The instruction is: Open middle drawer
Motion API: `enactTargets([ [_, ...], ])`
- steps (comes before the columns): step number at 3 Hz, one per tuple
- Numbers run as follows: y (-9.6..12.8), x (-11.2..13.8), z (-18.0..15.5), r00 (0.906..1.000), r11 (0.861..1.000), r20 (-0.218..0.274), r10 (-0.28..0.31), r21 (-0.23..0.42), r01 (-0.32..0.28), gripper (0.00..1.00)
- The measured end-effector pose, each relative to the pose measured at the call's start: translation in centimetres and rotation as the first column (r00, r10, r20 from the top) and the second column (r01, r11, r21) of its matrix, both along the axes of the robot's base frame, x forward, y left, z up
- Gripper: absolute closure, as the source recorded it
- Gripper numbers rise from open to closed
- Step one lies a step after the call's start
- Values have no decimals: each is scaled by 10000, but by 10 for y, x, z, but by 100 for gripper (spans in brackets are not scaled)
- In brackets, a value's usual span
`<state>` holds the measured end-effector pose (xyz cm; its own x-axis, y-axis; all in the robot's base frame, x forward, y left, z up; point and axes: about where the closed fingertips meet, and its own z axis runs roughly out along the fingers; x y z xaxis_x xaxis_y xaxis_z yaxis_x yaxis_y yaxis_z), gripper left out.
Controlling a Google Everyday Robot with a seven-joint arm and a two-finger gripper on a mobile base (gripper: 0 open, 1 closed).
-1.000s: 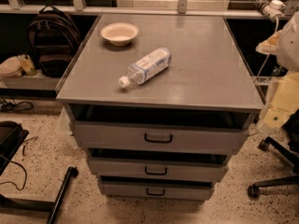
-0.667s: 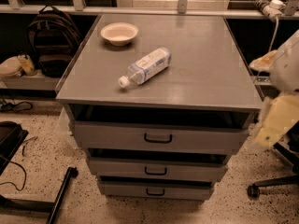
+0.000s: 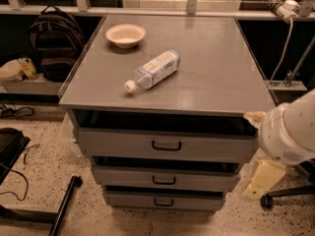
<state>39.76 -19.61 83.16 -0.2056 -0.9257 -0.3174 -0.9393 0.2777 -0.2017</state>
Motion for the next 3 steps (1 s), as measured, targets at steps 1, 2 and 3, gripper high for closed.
enactTargets([
  [1, 6, -4, -60, 10000, 10000, 73, 18, -57, -17, 0],
  [2, 15, -12, -129, 9995, 10000, -314, 2, -43, -3, 0],
  [3, 15, -12, -129, 9995, 10000, -314, 3, -44, -5, 0],
])
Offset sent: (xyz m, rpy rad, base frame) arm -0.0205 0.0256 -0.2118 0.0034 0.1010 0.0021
